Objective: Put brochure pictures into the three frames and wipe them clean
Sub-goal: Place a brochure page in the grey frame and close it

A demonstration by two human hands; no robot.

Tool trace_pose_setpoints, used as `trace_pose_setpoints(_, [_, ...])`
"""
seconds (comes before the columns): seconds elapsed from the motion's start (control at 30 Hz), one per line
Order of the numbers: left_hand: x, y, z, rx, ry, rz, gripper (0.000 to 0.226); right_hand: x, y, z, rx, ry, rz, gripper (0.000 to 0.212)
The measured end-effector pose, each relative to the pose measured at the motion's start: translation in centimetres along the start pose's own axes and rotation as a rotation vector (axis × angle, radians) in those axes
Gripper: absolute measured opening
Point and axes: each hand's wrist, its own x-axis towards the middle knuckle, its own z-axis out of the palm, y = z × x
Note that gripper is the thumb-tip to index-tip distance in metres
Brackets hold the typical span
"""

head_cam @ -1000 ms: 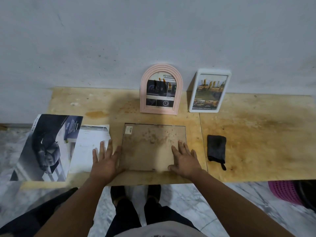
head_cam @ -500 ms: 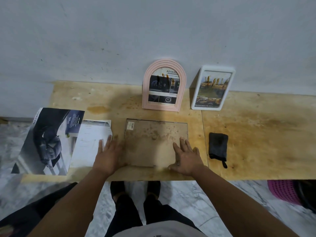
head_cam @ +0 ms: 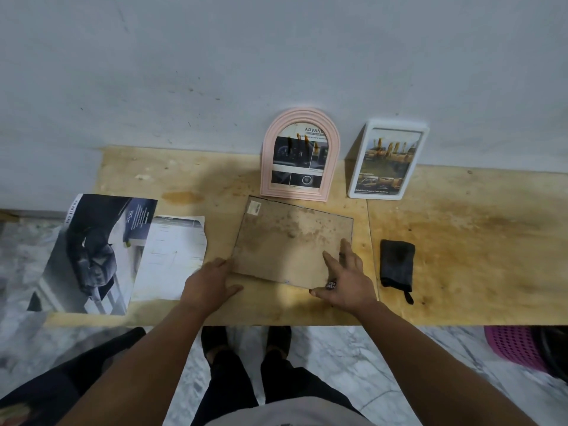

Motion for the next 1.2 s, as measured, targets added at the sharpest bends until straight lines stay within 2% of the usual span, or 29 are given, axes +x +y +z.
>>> trace_pose_setpoints(0.07, [0.7,0.5,-0.3,-0.080,-0.010,-0.054,0.087,-0.1,-0.1,-0.2,0.054,0.050,0.034,0.109])
trace_pose_setpoints(0.17, [1.4,1.2,-0.1,-0.221,0.015,-0.105,0.089,0.0,-0.1,-0.5,0.287,0.155,0.247,0.112])
trace_pose_setpoints(0.23, [1.5,1.6,-0.1,-0.248,0.016,-0.108,0.086,0.6,-0.2,-0.8,0.476,0.105,0.330,0.114])
trace_pose_setpoints(0.27, [1.5,1.6,0.0,-0.253,0.014,-0.117,0.084,0.8,0.0,-0.8,0.494,0.057,0.329,0.118])
trace_pose_setpoints(0.43, [-0.3,1.3,0.8,-0.325,0.044,-0.180,0.075,-0.1,0.9,0.3,0.347,-0.105,0.275,0.136])
trace_pose_setpoints(0.53, [-1.1,1.2,1.3,-0.354,0.012,-0.183,0.076,-0.5,1.5,1.0,0.380,-0.107,0.258,0.139])
trace_pose_setpoints(0.63, [-0.6,1.2,1.1,-0.291,-0.006,-0.181,0.068,-0.2,1.7,1.3,0.394,-0.102,0.271,0.142])
trace_pose_setpoints(0.77, [0.1,0.6,1.2,-0.237,-0.019,-0.178,0.057,0.1,1.6,1.3,0.396,-0.079,0.264,0.139])
trace_pose_setpoints(1.0, [0.9,-0.3,1.0,-0.182,-0.050,-0.148,0.062,0.2,1.9,0.5,0.396,-0.138,0.244,0.139])
trace_pose_setpoints(1.2, [1.3,-0.3,0.2,-0.254,-0.119,-0.138,0.066,0.5,0.9,0.5,0.381,-0.120,0.285,0.120])
